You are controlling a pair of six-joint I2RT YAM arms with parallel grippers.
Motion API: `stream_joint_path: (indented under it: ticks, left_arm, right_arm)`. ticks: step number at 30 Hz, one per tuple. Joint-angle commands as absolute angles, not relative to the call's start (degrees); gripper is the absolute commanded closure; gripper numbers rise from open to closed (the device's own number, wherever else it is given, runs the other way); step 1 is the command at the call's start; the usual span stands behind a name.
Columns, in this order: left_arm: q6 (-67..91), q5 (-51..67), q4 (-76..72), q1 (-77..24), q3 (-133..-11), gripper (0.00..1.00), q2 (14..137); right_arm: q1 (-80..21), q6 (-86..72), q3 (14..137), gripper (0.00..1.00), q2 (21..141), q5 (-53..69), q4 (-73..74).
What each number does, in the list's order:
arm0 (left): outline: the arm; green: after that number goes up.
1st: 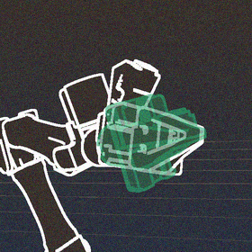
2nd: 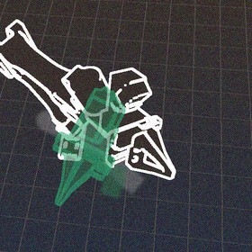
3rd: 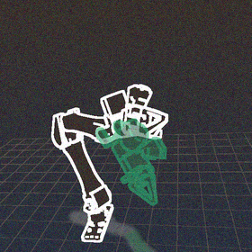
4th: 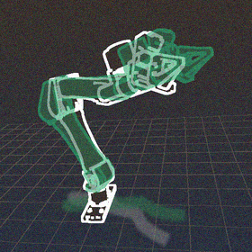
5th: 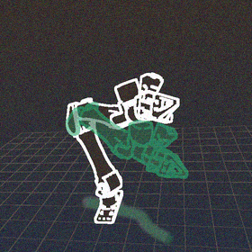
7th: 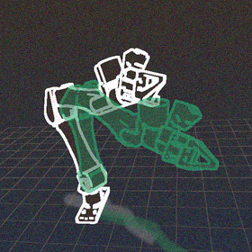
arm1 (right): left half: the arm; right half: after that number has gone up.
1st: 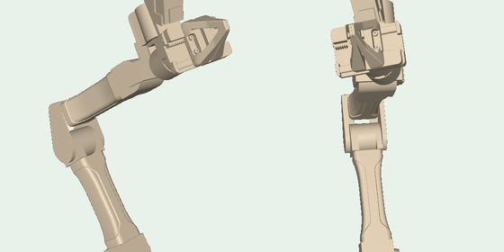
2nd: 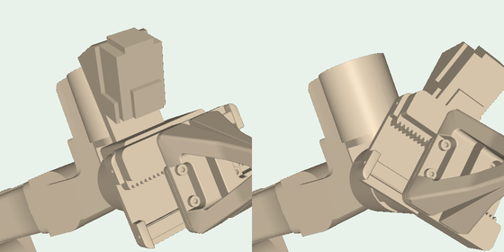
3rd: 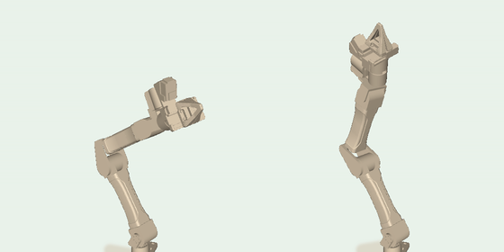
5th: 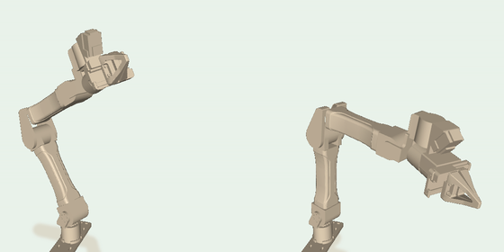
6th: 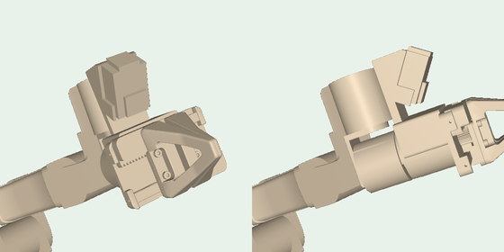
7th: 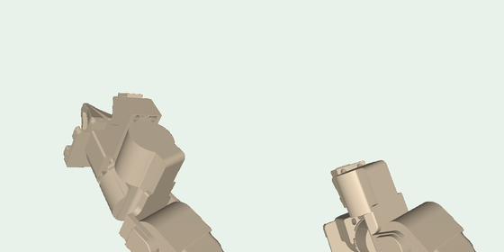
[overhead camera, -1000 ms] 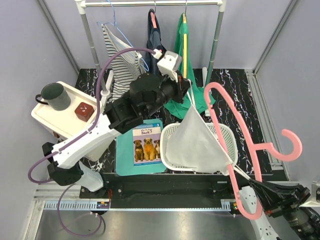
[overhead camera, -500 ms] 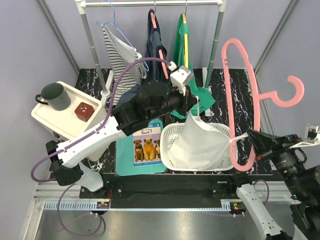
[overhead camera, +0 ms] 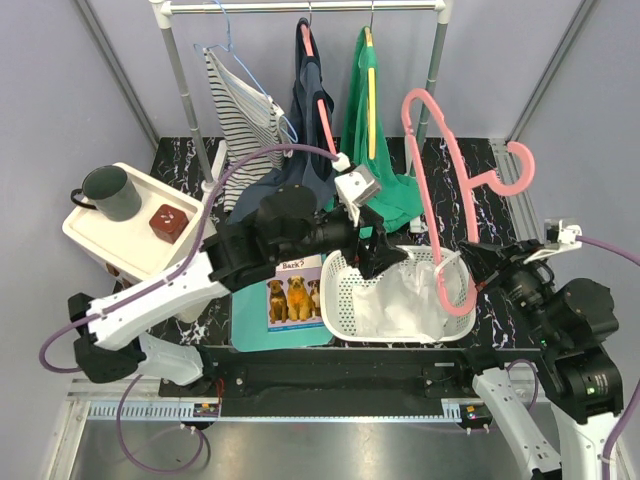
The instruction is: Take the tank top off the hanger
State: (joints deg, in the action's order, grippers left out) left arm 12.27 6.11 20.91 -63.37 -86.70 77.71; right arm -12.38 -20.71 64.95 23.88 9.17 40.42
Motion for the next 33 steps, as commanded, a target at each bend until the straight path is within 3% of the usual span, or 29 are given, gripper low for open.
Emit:
stream_joint_path:
  ticks: [1, 10, 18, 28, 31, 33]
  left_arm:
    - [13.4, 8.3, 13.0, -67.4, -90.9, 0.11, 73.7]
    - [20.7, -5.0, 12.6, -67.9, -92.5, 0.12, 78.5]
    - [24.5, -1.1, 6.9, -67.9, -94.4, 0.11, 82.1]
    - [26.7, -5.3, 5.1, -67.9, -98.4, 0.17, 88.9]
    - [25.7, -7.1, 4.8, -67.9, -100.0, 0.26, 90.6]
    - [24.4, -8.9, 4.9, -67.9, -101.1, 0.39, 91.5]
  right_arm:
    - [-12.7, -18.7, 61.1, 1.0, 21.5, 14.8, 30.9]
    - [-12.7, -19.7, 59.1, 1.0, 21.9, 18.0, 29.4]
    - [-12.7, -18.9, 58.1, 1.0, 23.6, 26.9, 28.0]
    - [-12.7, -18.8, 56.5, 1.0, 22.7, 31.2, 25.8]
    - [-12.7, -18.3, 55.9, 1.0, 22.8, 32.7, 25.7]
    - [-12.7, -17.9, 55.0, 1.0, 22.0, 32.8, 25.6]
